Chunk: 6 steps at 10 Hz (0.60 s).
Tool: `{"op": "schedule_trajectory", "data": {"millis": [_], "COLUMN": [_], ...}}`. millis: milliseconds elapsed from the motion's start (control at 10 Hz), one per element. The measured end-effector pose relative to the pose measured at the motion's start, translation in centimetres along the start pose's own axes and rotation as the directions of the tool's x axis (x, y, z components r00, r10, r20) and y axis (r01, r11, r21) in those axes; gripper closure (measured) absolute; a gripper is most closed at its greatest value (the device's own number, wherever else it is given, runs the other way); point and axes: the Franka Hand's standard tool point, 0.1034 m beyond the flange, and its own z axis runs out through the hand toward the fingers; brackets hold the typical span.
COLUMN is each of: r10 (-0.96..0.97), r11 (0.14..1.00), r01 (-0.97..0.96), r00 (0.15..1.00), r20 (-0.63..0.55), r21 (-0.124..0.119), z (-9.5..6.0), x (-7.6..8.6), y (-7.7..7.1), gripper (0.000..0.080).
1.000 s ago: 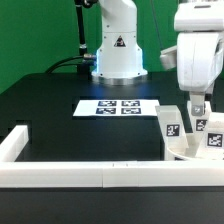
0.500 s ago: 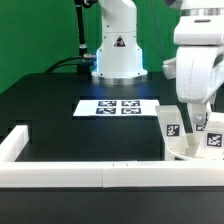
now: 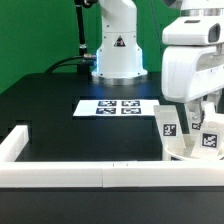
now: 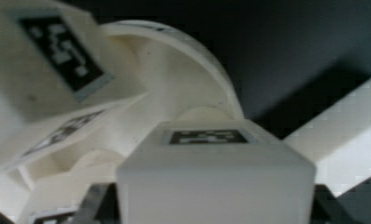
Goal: Assemble stool
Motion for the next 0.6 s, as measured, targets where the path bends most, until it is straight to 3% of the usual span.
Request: {"op": "schedule_trajectory", "data": {"millis": [200, 400, 600], "r10": [0.276, 0.518, 0.766], "r11": [0.961, 0.855, 0.643], "r01": [-0.276, -0.518, -0.765], "r00": [0.961, 0.855, 0.643], "r20": [-0.01, -0.013, 0.002], "r21": [0.0, 0.006, 0.022], "z": [0.07, 0.1, 0.1], "x": [0.44, 0.66, 0.73], "y": [-0.08, -0.18, -0.43], "gripper": [0.0462, 0.0462, 0.0462]}}
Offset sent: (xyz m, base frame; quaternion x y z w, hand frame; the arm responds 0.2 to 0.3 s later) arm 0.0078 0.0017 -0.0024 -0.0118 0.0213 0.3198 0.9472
